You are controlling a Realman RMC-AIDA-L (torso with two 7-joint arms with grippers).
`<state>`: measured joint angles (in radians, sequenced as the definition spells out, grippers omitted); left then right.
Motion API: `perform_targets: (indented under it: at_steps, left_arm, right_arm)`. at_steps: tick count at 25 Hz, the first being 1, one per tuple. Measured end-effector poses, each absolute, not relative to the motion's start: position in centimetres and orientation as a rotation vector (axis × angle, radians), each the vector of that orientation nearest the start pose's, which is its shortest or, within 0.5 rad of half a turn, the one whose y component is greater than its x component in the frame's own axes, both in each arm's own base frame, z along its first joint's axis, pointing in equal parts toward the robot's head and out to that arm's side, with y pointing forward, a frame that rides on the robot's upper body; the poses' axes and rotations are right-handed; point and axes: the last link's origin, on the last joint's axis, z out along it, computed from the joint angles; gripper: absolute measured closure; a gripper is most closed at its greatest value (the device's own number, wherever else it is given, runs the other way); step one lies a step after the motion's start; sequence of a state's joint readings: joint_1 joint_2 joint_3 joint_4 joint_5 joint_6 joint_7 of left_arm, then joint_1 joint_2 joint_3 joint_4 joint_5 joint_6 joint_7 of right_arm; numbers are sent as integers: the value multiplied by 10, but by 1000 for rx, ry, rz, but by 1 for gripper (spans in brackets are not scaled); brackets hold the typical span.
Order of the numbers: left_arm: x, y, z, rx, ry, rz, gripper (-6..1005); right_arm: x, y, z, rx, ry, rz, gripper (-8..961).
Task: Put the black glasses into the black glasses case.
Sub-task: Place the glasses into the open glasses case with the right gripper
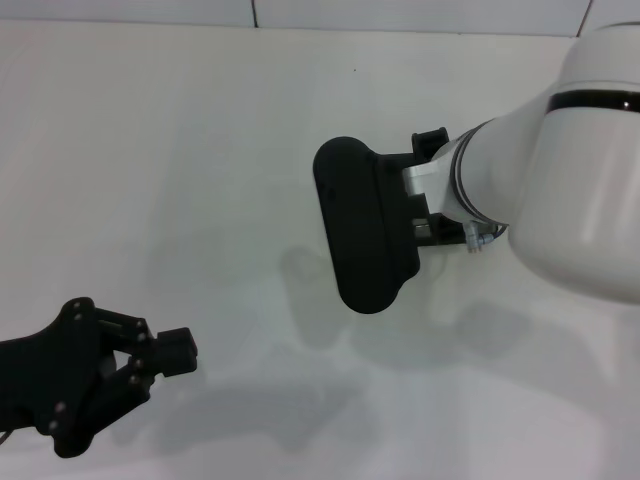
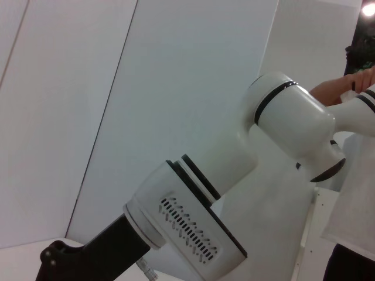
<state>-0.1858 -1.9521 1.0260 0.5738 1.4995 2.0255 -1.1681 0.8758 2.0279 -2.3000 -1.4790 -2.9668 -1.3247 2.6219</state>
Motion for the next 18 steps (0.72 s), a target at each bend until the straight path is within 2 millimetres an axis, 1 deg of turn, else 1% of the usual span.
perform_targets:
  at_steps: [10, 18]
  left_arm:
    - [-289, 201, 39, -2768, -474, -1302, 940]
    - [-289, 202, 39, -2760, -474, -1308, 940]
  right_arm:
    - [77, 330, -101, -2364, -648, -969, 894]
    - [77, 331, -102, -2362, -648, -963, 893]
